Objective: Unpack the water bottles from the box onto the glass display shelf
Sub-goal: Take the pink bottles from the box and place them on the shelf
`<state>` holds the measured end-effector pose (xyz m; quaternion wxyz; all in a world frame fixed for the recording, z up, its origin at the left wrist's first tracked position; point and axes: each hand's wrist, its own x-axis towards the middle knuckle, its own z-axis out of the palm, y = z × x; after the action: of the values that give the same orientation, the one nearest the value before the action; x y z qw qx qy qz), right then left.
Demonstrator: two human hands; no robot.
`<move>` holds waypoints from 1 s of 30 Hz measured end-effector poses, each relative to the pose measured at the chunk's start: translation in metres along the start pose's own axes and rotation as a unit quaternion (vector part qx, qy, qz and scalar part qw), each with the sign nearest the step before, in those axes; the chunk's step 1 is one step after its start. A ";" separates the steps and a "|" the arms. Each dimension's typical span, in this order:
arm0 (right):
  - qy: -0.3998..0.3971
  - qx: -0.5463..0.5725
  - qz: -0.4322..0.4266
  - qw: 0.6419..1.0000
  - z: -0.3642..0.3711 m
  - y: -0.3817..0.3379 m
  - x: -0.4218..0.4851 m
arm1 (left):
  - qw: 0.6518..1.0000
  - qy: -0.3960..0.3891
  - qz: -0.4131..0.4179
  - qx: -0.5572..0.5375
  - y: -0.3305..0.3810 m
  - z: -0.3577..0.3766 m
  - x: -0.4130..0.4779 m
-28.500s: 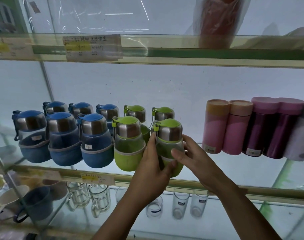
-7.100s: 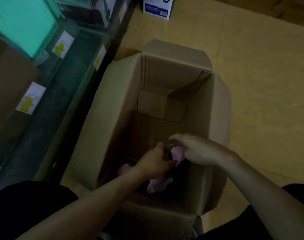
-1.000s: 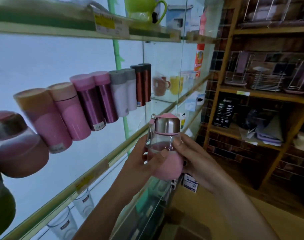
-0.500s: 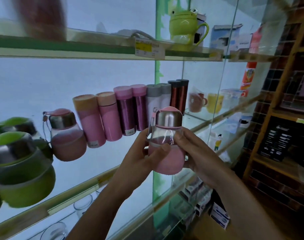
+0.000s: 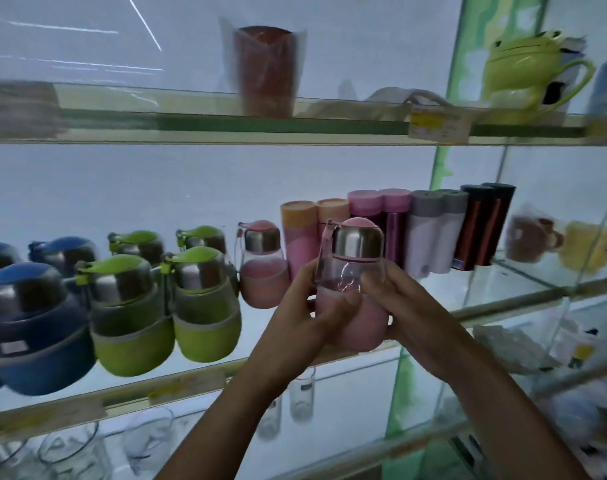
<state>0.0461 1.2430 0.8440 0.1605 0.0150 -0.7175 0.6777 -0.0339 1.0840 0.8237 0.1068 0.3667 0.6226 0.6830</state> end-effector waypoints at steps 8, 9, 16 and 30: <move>-0.049 0.012 -0.002 0.999 0.039 0.007 0.037 | 0.996 0.078 0.012 0.032 -0.002 -0.038 -0.002; -0.051 0.010 -0.002 0.999 0.043 0.009 0.041 | 0.996 0.083 0.012 0.034 -0.002 -0.042 -0.002; -0.090 0.013 -0.004 0.996 0.058 0.020 0.065 | 0.993 0.100 0.009 0.056 -0.011 -0.058 -0.001; -0.146 0.019 -0.026 0.989 0.049 0.055 0.091 | 0.970 0.190 0.009 0.152 -0.037 -0.043 0.010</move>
<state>-0.0638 1.2173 0.8119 0.0712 0.1352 -0.7195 0.6775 -0.0800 1.0641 0.7950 -0.0770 0.2478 0.7245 0.6385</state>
